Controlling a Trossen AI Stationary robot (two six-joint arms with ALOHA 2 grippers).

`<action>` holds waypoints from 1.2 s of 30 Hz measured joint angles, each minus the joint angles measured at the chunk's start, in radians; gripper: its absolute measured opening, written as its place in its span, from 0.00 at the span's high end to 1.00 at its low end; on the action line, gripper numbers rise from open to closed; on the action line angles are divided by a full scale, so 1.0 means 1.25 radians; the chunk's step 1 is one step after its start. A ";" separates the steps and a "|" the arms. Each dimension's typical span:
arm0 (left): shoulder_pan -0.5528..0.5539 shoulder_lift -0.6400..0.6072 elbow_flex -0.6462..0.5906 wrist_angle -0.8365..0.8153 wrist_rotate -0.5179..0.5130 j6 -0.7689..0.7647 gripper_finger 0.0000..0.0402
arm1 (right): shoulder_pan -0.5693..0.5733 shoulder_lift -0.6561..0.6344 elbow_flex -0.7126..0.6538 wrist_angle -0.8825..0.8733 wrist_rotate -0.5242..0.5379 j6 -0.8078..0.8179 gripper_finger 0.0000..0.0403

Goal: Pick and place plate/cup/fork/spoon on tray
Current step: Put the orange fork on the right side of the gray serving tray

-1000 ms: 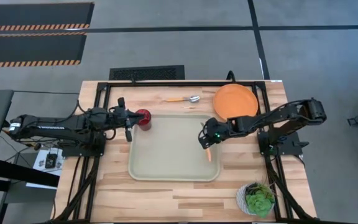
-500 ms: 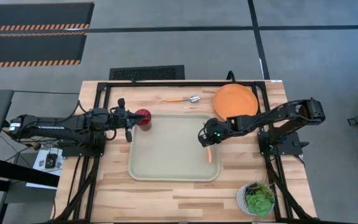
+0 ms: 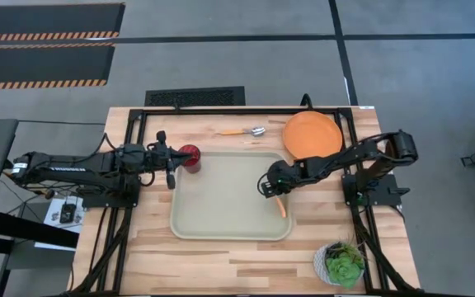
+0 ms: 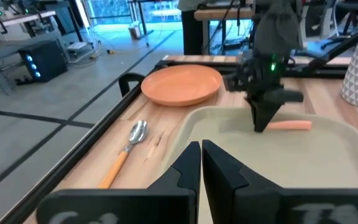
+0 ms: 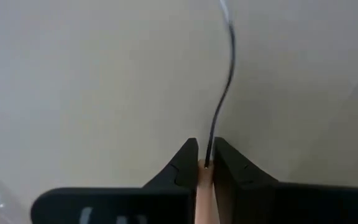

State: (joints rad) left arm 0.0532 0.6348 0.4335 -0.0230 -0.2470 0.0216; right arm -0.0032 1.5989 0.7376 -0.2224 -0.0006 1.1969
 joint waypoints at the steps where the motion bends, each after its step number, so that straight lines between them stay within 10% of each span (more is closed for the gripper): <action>1: 0.000 0.000 0.000 0.002 0.000 0.000 0.98 | 0.000 0.005 0.001 0.001 0.000 -0.001 0.89; 22: 0.000 0.001 0.000 -0.011 -0.001 0.000 0.98 | -0.001 -0.002 0.009 -0.024 0.041 -0.018 0.63; 36: 0.000 0.001 0.000 -0.016 -0.002 0.001 0.98 | 0.021 -0.002 0.144 -0.246 0.088 -0.106 0.70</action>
State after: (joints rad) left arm 0.0528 0.6357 0.4335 -0.0427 -0.2489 0.0222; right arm 0.0224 1.5963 0.9179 -0.5302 0.1095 1.0646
